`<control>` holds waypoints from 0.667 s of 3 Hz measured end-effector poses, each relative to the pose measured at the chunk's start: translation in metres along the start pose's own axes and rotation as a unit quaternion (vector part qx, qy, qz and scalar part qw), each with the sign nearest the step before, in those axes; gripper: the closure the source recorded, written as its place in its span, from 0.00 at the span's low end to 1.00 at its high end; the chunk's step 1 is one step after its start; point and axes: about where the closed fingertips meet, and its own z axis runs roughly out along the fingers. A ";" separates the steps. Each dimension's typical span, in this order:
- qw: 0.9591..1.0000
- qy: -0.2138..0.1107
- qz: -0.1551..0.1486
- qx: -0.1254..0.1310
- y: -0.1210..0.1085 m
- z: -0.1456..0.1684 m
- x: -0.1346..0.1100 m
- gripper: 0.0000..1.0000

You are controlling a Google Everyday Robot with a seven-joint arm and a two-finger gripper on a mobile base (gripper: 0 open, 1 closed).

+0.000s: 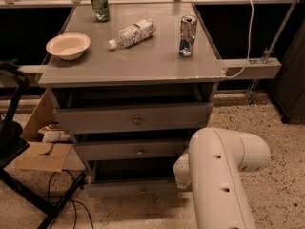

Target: Open bottom drawer

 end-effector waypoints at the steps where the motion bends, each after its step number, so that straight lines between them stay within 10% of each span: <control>1: 1.000 0.000 0.000 0.000 0.000 0.000 0.000 0.26; 2: 1.000 0.000 0.000 0.000 0.000 0.000 0.000 0.04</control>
Offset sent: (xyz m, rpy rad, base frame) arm 0.0000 0.0000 0.0000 0.0000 0.0000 0.0000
